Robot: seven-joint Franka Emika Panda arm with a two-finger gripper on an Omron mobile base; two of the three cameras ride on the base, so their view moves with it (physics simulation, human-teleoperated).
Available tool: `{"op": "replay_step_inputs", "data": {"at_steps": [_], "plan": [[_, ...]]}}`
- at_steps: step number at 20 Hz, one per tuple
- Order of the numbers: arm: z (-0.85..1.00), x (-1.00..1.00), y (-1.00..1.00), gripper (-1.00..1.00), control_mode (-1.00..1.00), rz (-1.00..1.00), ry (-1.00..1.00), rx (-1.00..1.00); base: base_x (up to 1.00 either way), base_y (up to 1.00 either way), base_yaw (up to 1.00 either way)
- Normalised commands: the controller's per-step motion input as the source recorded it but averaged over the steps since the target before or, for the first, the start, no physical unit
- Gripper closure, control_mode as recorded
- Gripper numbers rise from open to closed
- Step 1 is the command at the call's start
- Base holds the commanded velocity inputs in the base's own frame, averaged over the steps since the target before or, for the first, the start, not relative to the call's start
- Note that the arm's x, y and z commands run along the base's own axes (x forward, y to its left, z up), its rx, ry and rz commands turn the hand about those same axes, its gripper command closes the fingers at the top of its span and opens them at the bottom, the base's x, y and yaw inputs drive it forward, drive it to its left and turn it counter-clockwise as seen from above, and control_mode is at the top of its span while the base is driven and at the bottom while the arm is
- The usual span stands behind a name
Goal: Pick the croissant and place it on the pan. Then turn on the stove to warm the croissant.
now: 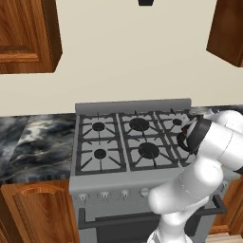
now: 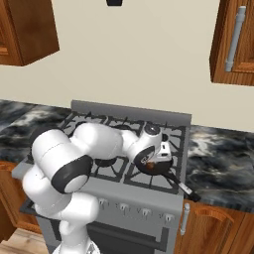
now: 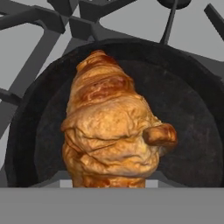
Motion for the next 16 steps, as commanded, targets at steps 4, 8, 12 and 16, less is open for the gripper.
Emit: {"op": "replay_step_inputs", "data": {"at_steps": [4, 8, 12, 16], "plan": [[-0.02, 0.35, 0.00, -1.00, -1.00, 0.00, 0.01, -0.04, 0.00, 0.00, 0.00], [0.00, 0.18, -0.01, -1.00, -1.00, 0.00, 0.00, 0.00, 0.00, 0.00, 0.00], [0.00, 0.01, -0.24, -1.00, -1.00, 0.00, -0.02, 0.00, 0.00, 0.00, 0.00], [0.05, -0.05, -0.36, -1.00, -1.00, 0.00, -0.12, 0.01, 0.00, 0.00, 0.00]]}}
